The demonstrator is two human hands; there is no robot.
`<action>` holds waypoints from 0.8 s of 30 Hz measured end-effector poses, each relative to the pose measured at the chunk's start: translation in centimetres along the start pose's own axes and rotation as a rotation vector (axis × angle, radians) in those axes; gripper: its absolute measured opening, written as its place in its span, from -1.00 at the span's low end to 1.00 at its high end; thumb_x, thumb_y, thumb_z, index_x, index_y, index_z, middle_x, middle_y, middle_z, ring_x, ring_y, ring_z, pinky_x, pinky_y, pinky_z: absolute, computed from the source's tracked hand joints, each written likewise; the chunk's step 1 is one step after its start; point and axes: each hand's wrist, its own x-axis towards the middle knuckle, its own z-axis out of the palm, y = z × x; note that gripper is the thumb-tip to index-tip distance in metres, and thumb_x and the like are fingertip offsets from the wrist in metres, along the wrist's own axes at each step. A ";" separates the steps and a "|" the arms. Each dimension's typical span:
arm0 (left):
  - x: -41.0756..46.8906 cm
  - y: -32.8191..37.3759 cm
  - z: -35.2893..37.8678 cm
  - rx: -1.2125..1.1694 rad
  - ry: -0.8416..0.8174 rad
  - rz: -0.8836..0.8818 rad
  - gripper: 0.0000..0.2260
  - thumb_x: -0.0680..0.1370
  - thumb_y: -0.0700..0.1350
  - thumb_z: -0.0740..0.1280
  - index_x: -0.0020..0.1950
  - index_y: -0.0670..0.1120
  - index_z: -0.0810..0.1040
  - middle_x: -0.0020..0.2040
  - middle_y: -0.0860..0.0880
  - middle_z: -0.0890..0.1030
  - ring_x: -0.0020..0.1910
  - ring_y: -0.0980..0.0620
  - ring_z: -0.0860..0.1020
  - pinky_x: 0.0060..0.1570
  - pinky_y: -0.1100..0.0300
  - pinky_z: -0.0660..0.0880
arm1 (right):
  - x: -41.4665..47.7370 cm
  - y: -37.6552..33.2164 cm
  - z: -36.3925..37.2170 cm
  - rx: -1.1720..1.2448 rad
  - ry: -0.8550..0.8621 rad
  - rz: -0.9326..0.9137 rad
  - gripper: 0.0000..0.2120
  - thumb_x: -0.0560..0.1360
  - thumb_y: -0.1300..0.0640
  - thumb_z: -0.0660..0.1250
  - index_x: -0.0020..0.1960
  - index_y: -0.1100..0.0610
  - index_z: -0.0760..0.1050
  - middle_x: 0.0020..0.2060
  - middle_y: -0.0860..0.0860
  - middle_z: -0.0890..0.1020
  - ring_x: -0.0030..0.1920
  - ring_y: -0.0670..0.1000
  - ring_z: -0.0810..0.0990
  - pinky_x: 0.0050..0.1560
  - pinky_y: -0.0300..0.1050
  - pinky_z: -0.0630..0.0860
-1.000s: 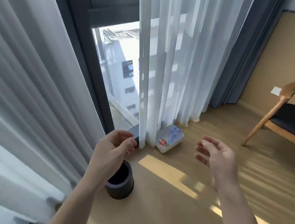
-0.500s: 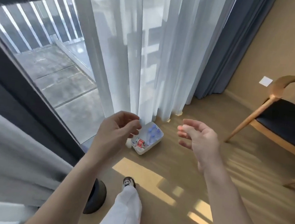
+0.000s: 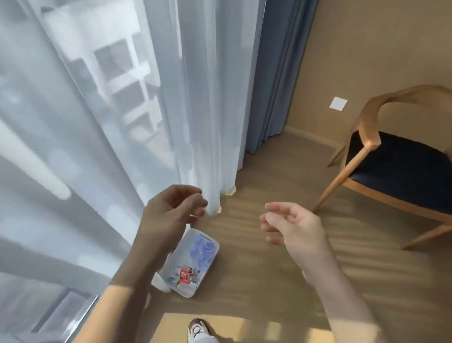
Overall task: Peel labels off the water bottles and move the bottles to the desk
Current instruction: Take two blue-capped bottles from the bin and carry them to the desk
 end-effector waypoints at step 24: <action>18.1 -15.6 7.4 0.056 0.494 -0.510 -0.93 0.48 -0.16 0.37 -0.13 -0.01 0.62 -0.21 0.00 0.70 -0.25 0.11 0.63 -0.07 0.12 0.55 | 33.3 13.5 6.9 -0.374 -0.517 0.342 -0.82 0.49 0.33 0.27 -0.12 0.07 0.54 -0.24 0.04 0.64 -0.26 -0.02 0.58 -0.16 -0.10 0.55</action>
